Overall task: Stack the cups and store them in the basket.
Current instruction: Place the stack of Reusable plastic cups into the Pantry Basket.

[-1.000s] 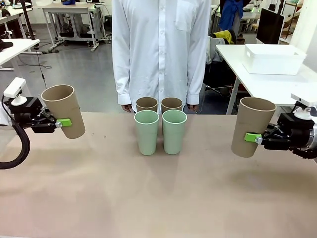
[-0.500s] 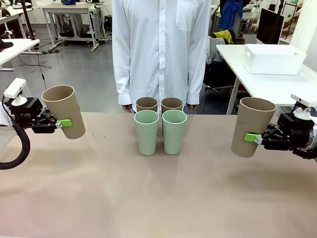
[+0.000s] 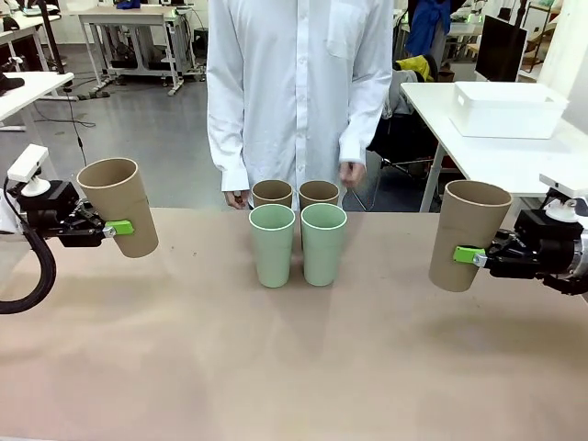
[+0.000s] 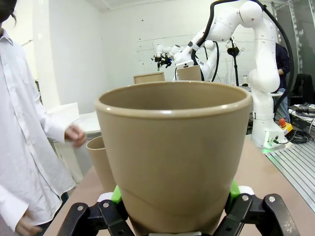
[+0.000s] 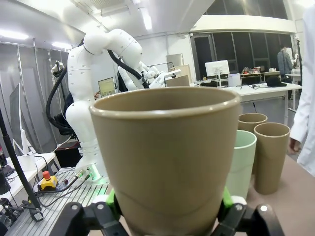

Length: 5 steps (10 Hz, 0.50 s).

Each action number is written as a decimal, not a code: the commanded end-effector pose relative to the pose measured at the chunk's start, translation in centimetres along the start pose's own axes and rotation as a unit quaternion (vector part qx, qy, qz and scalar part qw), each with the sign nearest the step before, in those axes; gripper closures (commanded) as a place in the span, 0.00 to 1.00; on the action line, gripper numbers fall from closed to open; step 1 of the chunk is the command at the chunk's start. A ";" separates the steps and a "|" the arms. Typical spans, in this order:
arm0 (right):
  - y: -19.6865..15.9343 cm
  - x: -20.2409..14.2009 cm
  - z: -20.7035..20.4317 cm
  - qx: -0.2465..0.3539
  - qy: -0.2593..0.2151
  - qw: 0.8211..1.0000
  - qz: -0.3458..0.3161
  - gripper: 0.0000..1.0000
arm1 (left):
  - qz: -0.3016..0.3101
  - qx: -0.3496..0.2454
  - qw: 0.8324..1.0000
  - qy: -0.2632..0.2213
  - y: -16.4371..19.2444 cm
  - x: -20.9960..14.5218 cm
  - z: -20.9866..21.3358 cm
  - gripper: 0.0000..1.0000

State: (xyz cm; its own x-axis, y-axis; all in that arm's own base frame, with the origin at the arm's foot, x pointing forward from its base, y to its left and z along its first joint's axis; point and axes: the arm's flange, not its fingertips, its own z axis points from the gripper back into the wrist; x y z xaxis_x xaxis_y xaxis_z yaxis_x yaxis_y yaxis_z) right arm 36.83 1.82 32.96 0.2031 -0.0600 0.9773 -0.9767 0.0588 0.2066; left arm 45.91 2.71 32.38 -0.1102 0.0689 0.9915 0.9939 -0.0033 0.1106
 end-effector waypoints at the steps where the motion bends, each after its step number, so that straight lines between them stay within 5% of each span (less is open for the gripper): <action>1: -0.1 0.3 0.0 -0.006 -0.007 1.000 0.004 0.15 | -0.003 0.001 1.000 -0.001 0.0 0.3 0.0 0.15; 5: -0.1 0.3 0.0 -0.006 -0.007 1.000 0.004 0.15 | -0.003 0.001 1.000 -0.001 0.0 0.3 0.0 0.15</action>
State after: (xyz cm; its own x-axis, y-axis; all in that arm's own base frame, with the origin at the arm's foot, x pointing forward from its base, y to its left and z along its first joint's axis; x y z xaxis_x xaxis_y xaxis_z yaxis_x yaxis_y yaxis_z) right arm 36.83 1.82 32.96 0.2031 -0.0600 0.9773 -0.9767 0.0588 0.2066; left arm 45.91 2.71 32.38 -0.1102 0.0688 0.9915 0.9939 -0.0033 0.1107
